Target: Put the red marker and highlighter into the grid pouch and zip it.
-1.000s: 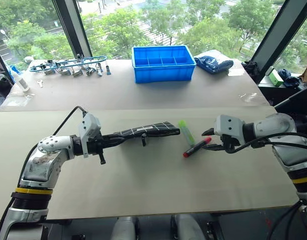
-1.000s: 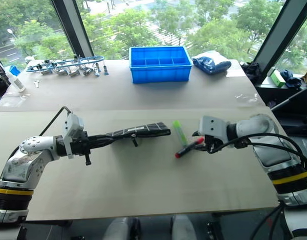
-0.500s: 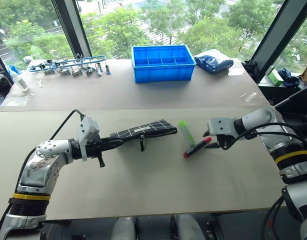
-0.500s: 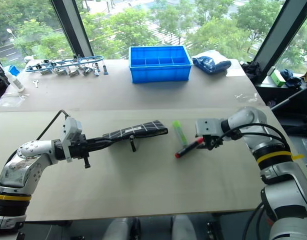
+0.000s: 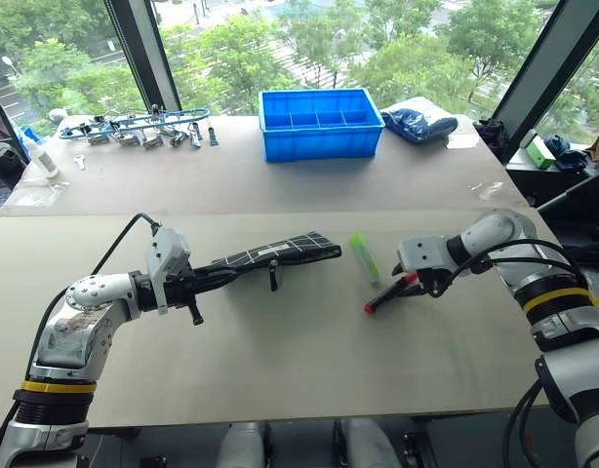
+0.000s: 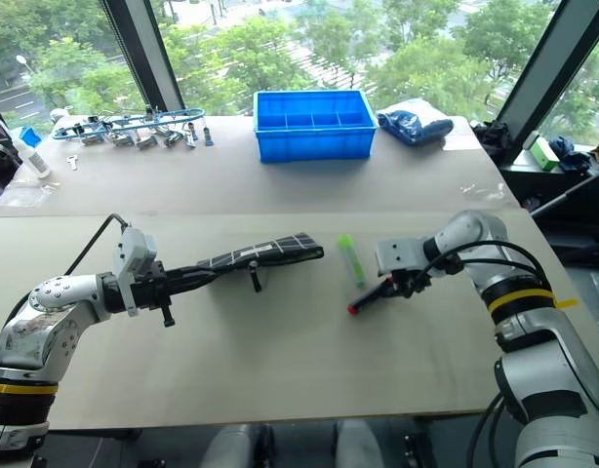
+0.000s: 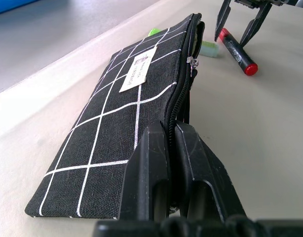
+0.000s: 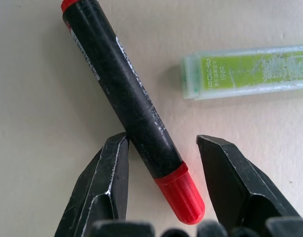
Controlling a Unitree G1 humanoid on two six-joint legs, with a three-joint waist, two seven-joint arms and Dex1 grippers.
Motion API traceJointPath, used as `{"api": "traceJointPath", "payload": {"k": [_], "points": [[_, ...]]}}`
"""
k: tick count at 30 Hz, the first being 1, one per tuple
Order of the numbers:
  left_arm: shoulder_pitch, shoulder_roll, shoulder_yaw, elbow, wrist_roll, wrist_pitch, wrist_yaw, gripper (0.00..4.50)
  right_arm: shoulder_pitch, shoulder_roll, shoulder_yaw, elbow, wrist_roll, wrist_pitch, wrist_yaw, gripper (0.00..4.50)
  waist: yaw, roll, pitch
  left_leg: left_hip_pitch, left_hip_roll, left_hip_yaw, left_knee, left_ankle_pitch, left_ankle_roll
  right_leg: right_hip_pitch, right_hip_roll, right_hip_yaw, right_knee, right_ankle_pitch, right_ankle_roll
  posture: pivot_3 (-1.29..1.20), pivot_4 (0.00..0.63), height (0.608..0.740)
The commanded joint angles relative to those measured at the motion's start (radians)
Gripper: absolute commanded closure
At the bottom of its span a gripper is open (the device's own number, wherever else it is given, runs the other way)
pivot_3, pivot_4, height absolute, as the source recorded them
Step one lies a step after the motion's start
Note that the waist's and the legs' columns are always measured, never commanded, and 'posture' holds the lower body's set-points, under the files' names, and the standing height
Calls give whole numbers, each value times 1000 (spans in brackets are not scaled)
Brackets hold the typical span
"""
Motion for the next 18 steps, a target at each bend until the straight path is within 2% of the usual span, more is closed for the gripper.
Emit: {"api": "traceJointPath", "payload": {"k": [1, 3, 4, 9, 12, 15, 18], "points": [[-14, 2, 25, -27, -17, -5, 6, 4500, 10, -2, 7, -9, -5, -4, 38, 3414, 0, 0, 0, 0, 0, 0, 0, 0, 0, 0, 0, 0, 0, 0, 0, 0, 150, 740], [-14, 3, 26, -28, -17, -5, 7, 4500, 17, -10, 0, -20, 7, 12, 60, 3993, 0, 0, 0, 1, 0, 0, 0, 0, 0, 1, 0, 0, 0, 0, 0, 0, 150, 740], [-15, 2, 25, -27, -16, -6, 8, 4500, 21, -17, -4, -27, 14, 17, 73, 4037, 0, 0, 0, 1, 0, 0, 0, 0, 0, 0, 0, 0, 1, 0, 0, 0, 150, 740], [-25, -1, 19, -19, -13, -8, 11, 4500, 55, -73, -26, -107, 65, 74, 145, 4037, 7, 0, 0, 0, 0, 0, 0, 0, 0, 0, -1, 0, 0, 0, 0, 0, 150, 740], [-32, -4, 17, -15, -13, -6, 10, 4500, 77, -165, -7, -225, 186, 131, 176, 4037, 15, 1, 1, 0, -1, 0, 0, 0, 0, 0, -1, 0, 0, 0, 0, 0, 150, 740], [-37, -7, 14, -9, -9, -8, 10, 4500, 51, -156, -85, -274, 245, 237, 167, 4037, 10, 1, 1, -1, 0, 0, 1, 0, 0, -1, -1, 0, 1, 0, 0, 0, 150, 740], [-39, -16, 7, -6, -6, -8, 14, 4500, 8, -144, -213, -438, 394, 430, 101, 4037, 0, 2, 1, 1, 0, 0, 0, 0, 0, -1, 0, 0, 2, 0, -1, 0, 150, 740]]}}
